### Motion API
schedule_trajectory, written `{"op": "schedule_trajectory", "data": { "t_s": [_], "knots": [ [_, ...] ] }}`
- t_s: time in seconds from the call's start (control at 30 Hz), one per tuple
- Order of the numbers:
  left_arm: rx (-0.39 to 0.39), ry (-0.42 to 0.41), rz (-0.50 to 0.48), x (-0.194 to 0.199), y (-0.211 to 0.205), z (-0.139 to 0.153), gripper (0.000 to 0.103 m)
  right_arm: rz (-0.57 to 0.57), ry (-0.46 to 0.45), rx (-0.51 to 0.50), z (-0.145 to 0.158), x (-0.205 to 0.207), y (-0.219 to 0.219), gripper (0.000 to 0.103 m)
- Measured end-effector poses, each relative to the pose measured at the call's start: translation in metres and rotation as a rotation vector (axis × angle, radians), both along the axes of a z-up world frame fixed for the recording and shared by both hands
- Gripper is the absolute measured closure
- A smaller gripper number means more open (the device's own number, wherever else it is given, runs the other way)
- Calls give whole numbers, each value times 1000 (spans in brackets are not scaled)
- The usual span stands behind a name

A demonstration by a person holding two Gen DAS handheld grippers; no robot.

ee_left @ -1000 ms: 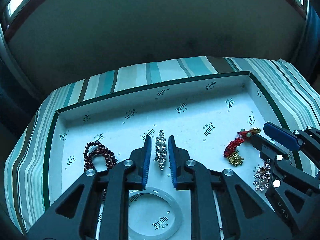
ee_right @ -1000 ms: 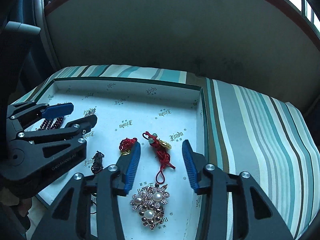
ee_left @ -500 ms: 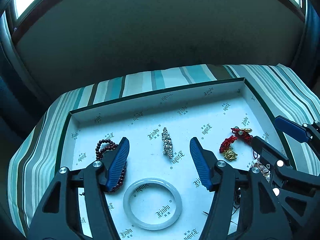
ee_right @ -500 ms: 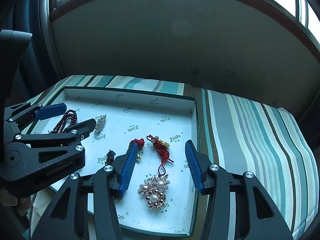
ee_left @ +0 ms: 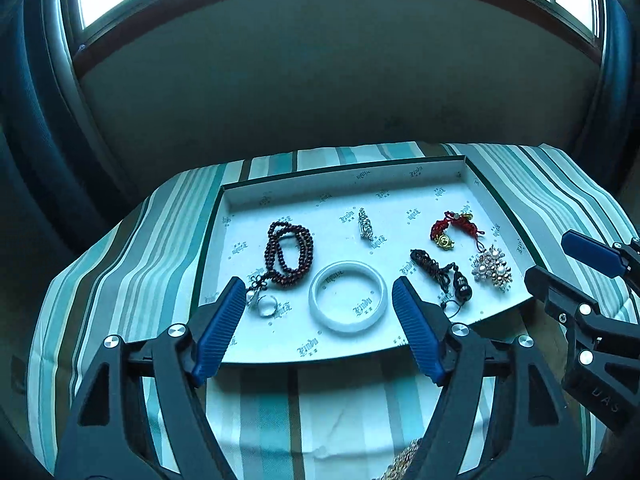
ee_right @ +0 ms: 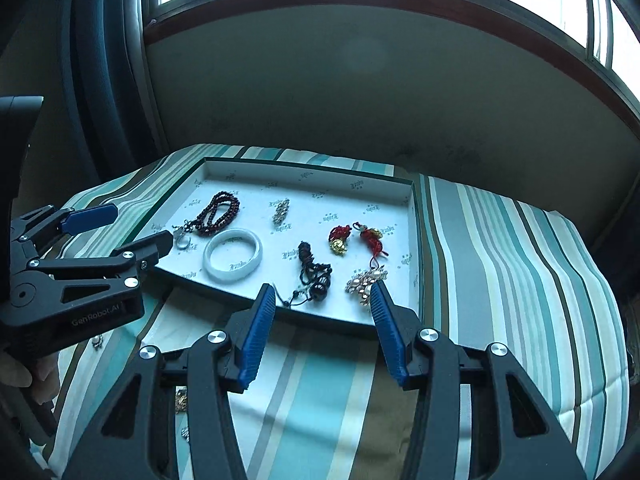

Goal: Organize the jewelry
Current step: 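Grasp the gold chain necklace with the right gripper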

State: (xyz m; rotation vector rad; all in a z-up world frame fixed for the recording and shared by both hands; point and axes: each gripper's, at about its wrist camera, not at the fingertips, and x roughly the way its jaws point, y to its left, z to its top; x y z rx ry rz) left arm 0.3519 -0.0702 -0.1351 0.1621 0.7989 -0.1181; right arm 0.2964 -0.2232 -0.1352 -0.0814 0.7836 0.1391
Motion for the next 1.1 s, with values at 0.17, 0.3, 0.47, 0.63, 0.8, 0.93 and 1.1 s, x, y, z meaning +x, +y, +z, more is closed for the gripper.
{"op": "schedule_trajectory", "data": {
  "t_s": [0.17, 0.3, 0.47, 0.63, 0.8, 0.93, 1.1],
  "knots": [
    [32, -5, 28, -45, 29, -2, 27, 51, 70, -5, -17, -29, 21, 53],
    [53, 23, 55, -74, 53, -11, 27, 81, 121, 10, -34, -43, 39, 53],
    [77, 48, 109, -101, 78, -24, 28, 110, 164, 35, -49, -48, 59, 53],
    [80, 82, 153, -113, 99, -36, 28, 135, 181, 30, -57, -47, 78, 53],
    [82, 102, 174, -116, 109, -44, 28, 136, 205, 22, -68, -45, 84, 53],
    [83, 110, 177, -114, 110, -48, 28, 137, 220, 17, -76, -43, 87, 53],
    [89, 120, 179, -113, 111, -52, 28, 139, 225, 5, -82, -42, 91, 54]
  ]
}}
